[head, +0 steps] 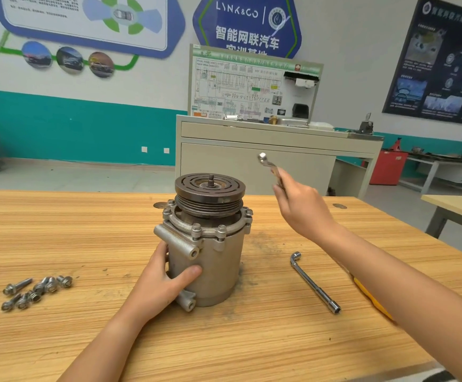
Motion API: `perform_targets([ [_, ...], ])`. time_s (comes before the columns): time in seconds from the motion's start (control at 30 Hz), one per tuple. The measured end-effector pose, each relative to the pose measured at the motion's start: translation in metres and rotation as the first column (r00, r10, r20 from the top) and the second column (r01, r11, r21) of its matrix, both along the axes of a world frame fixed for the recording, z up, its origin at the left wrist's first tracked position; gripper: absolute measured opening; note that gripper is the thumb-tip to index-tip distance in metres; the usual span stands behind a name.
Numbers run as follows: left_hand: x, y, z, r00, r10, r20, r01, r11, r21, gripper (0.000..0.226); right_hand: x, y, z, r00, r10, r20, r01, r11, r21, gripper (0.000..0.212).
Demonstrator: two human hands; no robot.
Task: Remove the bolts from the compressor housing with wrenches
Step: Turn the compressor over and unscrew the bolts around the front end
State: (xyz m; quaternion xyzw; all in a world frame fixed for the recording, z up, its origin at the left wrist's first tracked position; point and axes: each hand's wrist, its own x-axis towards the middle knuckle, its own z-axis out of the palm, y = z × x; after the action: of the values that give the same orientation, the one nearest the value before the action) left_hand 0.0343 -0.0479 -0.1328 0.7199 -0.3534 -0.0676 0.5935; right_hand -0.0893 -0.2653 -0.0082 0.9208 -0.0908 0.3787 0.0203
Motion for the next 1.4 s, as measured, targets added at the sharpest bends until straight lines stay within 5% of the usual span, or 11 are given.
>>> perform_targets([
  [0.3,-0.001,0.0,0.0,0.999,-0.012,-0.032,0.011,1.0,-0.023,0.047,-0.049,0.039,0.003,0.873,-0.322,-0.367,0.246,0.94,-0.238,0.05],
  [0.6,0.0,0.0,0.0,0.999,-0.018,-0.044,0.016,0.999,-0.036,0.05,-0.045,0.07,0.013,0.759,-0.457,-0.463,0.222,0.851,-0.476,0.068],
  [0.87,0.0,-0.001,-0.001,0.999,-0.005,-0.038,0.004,0.999,-0.034,0.047,-0.037,0.078,0.029,0.673,-0.524,-0.522,0.068,0.747,-0.662,0.056],
  [1.23,0.003,-0.002,-0.003,1.0,-0.006,-0.029,0.005,0.999,-0.035,0.05,-0.018,0.005,0.027,0.838,-0.394,-0.378,0.068,0.762,-0.644,0.036],
  [1.4,0.006,-0.002,-0.005,1.0,-0.01,-0.02,0.01,0.999,-0.033,0.053,0.024,-0.014,0.0,0.994,0.009,-0.105,-0.055,0.891,-0.45,0.024],
])
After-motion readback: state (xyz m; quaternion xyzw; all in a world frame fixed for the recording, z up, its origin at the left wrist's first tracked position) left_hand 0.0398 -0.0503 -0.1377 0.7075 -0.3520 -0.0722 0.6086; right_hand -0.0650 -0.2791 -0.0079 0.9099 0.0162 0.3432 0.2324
